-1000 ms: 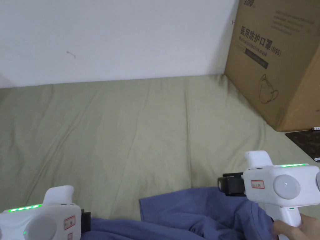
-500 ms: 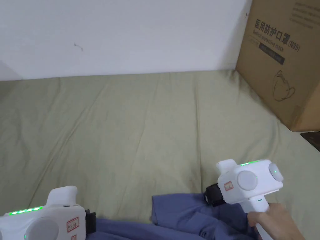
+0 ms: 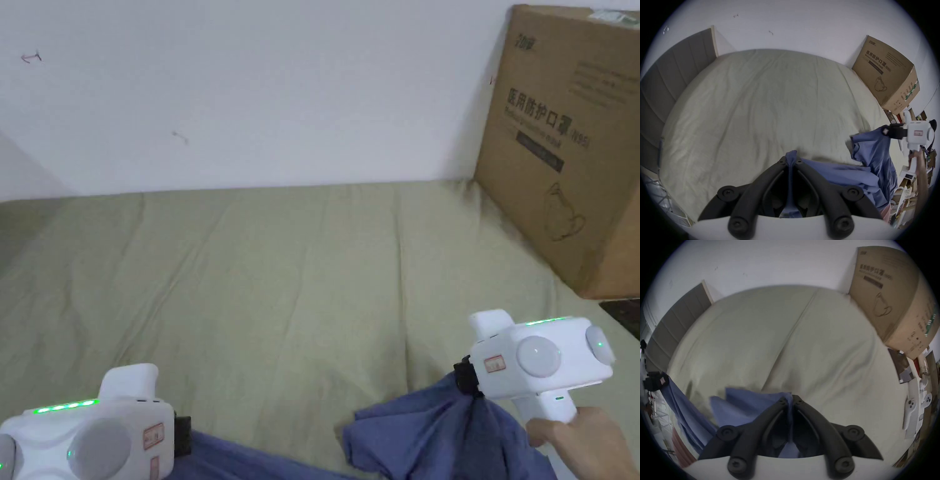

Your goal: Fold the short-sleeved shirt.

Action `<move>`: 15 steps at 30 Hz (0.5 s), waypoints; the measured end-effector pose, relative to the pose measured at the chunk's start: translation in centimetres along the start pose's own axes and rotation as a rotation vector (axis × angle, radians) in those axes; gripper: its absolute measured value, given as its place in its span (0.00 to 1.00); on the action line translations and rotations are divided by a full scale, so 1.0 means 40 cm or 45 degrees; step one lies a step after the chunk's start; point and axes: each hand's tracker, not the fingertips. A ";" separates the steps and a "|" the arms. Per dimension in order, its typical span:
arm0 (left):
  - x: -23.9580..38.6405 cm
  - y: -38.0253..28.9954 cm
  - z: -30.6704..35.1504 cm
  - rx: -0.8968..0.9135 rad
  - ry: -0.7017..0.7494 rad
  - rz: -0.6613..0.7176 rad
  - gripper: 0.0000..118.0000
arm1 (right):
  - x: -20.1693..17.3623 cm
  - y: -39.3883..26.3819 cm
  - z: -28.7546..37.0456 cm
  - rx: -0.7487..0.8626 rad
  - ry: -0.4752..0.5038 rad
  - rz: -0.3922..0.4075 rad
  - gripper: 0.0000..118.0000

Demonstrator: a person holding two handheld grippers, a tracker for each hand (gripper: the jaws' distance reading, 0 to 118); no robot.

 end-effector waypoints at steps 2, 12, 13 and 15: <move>-0.001 0.034 0.046 0.065 0.047 -0.049 0.02 | 0.009 0.042 0.080 0.063 0.013 -0.064 0.03; -0.049 0.293 0.299 0.403 0.207 -0.043 0.02 | 0.077 0.275 0.475 0.445 -0.046 -0.207 0.03; -0.056 0.320 0.317 0.430 0.221 -0.020 0.02 | 0.081 0.298 0.502 0.464 -0.049 -0.223 0.03; -0.069 0.382 0.353 0.496 0.226 -0.014 0.02 | 0.095 0.355 0.551 0.534 -0.023 -0.258 0.03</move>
